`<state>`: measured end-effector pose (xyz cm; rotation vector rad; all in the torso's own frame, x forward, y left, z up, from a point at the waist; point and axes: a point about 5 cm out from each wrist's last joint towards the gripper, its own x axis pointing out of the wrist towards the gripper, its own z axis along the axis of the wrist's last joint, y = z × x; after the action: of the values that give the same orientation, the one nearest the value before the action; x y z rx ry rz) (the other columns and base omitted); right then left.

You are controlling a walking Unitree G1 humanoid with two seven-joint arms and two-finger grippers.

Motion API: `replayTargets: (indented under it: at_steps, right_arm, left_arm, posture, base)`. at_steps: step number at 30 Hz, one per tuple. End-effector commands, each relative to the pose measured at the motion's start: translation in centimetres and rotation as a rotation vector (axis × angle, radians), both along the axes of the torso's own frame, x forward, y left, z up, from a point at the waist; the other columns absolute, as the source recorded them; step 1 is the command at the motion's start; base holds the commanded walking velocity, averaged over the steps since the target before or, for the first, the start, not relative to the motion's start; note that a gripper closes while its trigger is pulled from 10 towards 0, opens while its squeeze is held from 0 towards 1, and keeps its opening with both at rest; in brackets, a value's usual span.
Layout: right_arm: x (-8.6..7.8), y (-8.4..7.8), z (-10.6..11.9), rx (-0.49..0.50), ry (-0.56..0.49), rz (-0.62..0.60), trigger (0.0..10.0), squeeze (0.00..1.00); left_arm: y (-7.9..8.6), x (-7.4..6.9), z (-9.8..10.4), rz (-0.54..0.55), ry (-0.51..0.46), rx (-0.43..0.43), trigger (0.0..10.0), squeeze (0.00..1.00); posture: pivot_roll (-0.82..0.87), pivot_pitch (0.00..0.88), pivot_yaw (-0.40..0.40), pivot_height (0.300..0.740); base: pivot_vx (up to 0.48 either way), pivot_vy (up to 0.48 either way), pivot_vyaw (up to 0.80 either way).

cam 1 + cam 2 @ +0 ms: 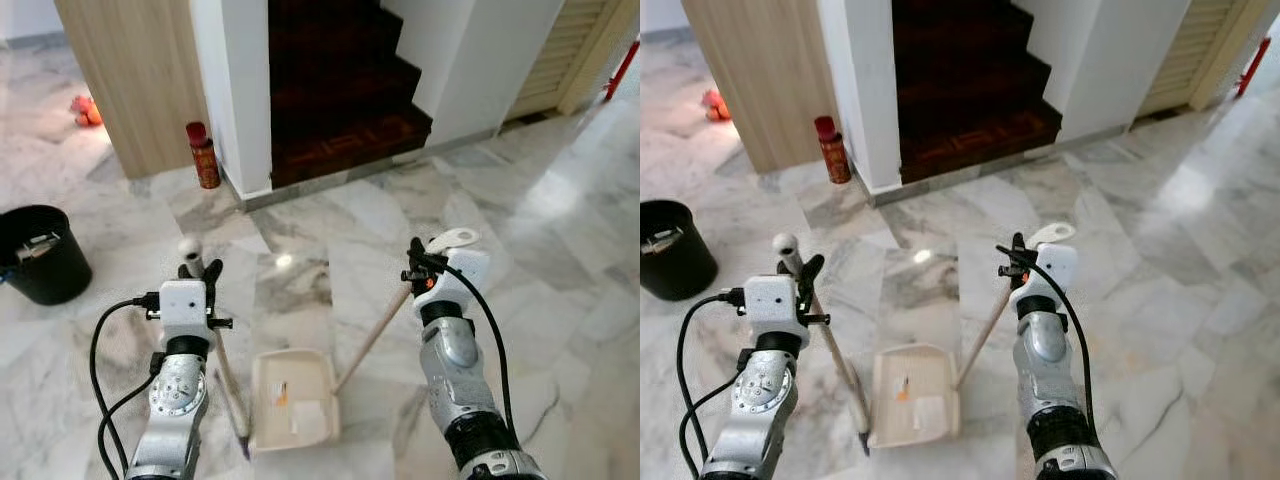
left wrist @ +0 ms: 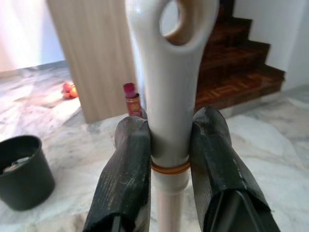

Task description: Sweep floor

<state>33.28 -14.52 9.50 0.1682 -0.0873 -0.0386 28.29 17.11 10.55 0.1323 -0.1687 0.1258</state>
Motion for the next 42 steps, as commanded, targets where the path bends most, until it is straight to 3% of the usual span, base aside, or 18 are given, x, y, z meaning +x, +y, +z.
replayTargets:
  at_steps: [1, 22, 42]
  right_arm:
    - [0.27, -0.55, 0.79, -0.003, -0.035, -0.023, 10.0, 0.00]
    - [0.16, -0.35, 0.63, 0.003, -0.033, -0.023, 10.0, 0.00]
    - [0.20, -0.16, 0.60, 0.017, -0.034, -0.011, 10.0, 0.00]
  left_arm:
    - [0.17, 0.14, 0.85, 0.002, -0.040, 0.013, 10.0, 0.00]
    - [0.33, 0.04, 0.89, 0.004, -0.039, 0.020, 10.0, 0.00]
    - [0.10, 0.12, 0.99, -0.016, -0.045, 0.016, 10.0, 0.00]
  posture:
    - [0.13, 0.046, -0.055, 0.740]
    - [0.14, 0.050, -0.052, 0.740]
    - [0.14, 0.026, -0.041, 0.740]
  base:
    - [0.000, 0.292, 0.40]
    - [0.000, 0.230, 0.63]
    - [0.000, 0.000, 0.00]
